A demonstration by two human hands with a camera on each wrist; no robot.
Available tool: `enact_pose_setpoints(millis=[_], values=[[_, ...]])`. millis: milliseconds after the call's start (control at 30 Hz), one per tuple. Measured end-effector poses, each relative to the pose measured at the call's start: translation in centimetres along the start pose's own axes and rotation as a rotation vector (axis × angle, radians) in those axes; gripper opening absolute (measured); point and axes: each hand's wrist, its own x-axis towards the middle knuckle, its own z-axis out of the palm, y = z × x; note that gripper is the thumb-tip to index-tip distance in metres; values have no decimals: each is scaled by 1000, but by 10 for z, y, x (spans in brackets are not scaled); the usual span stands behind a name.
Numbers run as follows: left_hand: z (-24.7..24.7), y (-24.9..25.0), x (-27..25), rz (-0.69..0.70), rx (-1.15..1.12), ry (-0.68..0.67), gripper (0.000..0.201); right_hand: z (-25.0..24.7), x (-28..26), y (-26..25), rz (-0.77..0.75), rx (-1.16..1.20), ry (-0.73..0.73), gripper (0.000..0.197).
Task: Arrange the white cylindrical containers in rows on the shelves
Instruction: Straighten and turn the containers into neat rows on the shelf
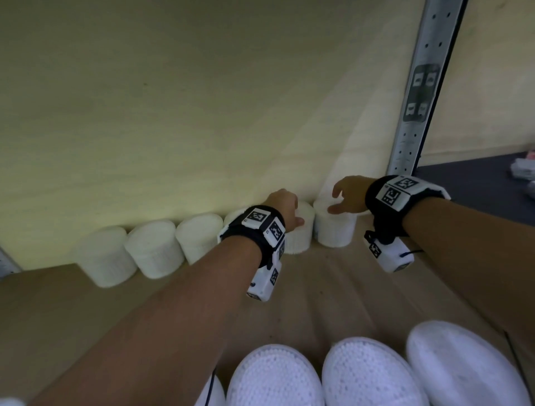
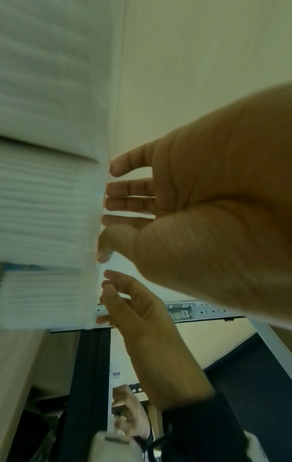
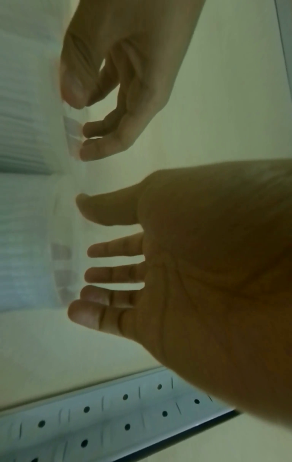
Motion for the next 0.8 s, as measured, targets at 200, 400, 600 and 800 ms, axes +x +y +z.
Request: enact_pose_setpoints(millis=[200, 400, 600, 800], values=[[1, -1, 1, -1, -10, -12, 50, 4, 1, -2, 9, -2, 0, 62], [3, -1, 3, -6, -8, -22, 48, 4, 3, 2, -26, -29, -22, 55], [4, -2, 2, 1, -12, -26, 46, 2, 2, 1, -65, 8, -66, 52], [5, -3, 3, 3, -13, -21, 46, 3, 5, 1, -38, 47, 47, 48]])
